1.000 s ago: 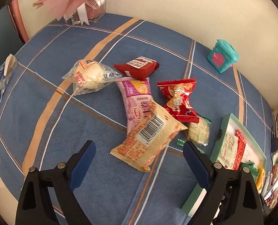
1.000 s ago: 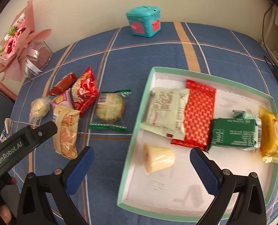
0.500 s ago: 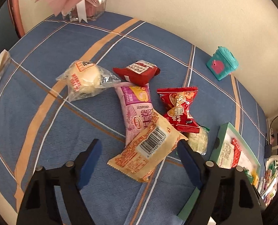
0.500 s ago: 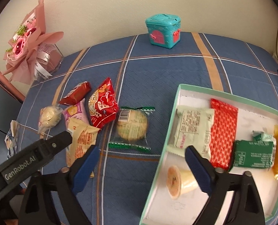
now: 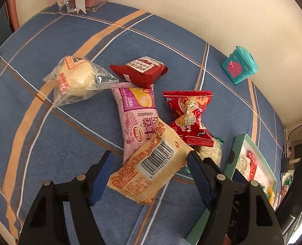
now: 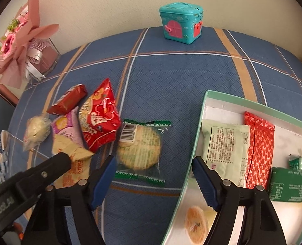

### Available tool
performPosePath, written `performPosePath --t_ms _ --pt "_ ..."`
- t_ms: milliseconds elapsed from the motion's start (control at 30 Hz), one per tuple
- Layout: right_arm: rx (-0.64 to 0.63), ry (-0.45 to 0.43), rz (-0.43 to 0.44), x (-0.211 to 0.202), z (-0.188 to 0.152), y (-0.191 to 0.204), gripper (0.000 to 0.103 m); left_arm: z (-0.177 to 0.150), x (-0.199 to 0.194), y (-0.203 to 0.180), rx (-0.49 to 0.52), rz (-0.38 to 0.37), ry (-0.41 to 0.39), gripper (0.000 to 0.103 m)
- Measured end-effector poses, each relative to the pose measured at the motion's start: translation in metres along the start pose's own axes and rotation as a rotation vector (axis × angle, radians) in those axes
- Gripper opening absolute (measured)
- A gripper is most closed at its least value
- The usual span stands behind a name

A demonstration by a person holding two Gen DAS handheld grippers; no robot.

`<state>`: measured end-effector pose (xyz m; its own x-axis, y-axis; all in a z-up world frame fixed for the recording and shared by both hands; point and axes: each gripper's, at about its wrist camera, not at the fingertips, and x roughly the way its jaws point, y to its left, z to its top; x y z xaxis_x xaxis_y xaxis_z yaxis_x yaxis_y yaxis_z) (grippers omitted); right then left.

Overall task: Organize snacks
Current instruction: 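Withdraw both open tools from the tray toward the snack pile, then grasp the orange-printed bread pack with the left tool while the right tool grasps the round wrapped pastry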

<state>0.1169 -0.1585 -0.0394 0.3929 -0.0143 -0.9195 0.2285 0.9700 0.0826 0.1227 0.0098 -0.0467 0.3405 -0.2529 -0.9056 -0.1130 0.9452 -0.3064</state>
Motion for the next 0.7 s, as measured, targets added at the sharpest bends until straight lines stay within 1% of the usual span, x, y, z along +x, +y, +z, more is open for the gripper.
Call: performPosePath --t_ms 133,233,400,533,633,700 --pt "-0.001 -0.003 -0.016 0.003 0.003 -0.001 0.078 0.003 0.007 -0.001 -0.013 -0.009 0.014 0.074" --pt "-0.022 -0.024 -0.039 -0.001 0.004 0.002 0.076 0.004 0.011 0.000 -0.028 -0.009 0.024 0.074" --pt "-0.028 -0.041 -0.044 -0.006 0.005 0.005 0.076 0.006 0.011 0.003 -0.055 -0.006 0.023 0.074" --pt "-0.028 -0.050 -0.051 -0.008 0.006 0.006 0.076 0.008 0.007 0.011 -0.081 0.002 0.015 0.074" --pt "-0.051 -0.074 -0.059 -0.015 0.005 0.014 0.076 0.010 0.002 0.015 -0.093 0.011 -0.002 0.074" --pt "-0.060 -0.084 -0.045 -0.018 0.006 0.019 0.076 0.010 0.000 0.017 -0.103 0.016 -0.009 0.074"
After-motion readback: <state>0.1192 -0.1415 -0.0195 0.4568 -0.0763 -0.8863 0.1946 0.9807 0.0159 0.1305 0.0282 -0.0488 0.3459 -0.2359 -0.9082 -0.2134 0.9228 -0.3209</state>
